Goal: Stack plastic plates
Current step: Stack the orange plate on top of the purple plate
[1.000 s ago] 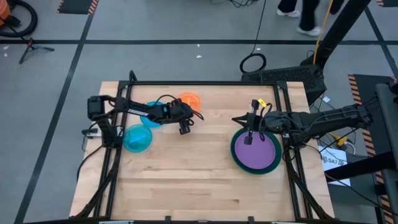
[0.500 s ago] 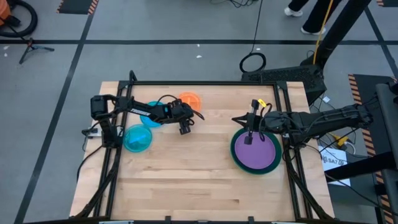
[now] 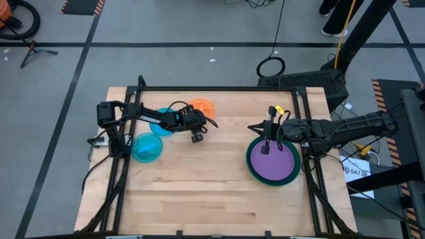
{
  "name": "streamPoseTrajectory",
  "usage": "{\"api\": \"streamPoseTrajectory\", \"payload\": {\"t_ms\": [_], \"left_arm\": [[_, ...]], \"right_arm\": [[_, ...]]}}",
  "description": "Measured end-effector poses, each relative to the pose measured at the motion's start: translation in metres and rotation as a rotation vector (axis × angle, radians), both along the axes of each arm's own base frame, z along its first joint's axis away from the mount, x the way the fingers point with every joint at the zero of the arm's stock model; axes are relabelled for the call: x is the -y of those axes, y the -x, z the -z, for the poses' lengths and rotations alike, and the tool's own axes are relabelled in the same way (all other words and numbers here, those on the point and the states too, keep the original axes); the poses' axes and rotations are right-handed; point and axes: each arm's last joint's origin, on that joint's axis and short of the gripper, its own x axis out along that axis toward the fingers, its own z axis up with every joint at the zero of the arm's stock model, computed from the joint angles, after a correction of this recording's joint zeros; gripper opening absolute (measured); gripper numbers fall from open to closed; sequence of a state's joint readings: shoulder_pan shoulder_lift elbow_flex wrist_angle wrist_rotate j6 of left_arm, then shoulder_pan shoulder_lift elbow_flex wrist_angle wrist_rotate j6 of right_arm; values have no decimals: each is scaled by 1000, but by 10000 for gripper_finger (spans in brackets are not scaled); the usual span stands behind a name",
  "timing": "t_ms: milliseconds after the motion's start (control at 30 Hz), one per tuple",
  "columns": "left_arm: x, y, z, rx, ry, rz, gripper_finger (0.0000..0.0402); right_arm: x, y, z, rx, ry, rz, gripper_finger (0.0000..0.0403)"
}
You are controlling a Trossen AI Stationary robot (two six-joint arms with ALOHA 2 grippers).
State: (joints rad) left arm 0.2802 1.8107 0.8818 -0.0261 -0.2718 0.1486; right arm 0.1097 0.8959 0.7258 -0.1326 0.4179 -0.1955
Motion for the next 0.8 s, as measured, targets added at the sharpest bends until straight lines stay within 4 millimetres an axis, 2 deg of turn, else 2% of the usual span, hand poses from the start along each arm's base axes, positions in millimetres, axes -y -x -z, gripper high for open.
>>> {"api": "streamPoseTrajectory", "payload": {"t_ms": [233,633,800], "left_arm": [[0,0,0,0,0,0,59],[12,-3,0,-3,-10,35,29],[19,-13,-10,-15,-46,41,9]], "right_arm": [[0,0,0,-1,3,-1,0],[0,0,0,-6,21,-8,0],[0,2,-4,22,23,-11,0]]}}
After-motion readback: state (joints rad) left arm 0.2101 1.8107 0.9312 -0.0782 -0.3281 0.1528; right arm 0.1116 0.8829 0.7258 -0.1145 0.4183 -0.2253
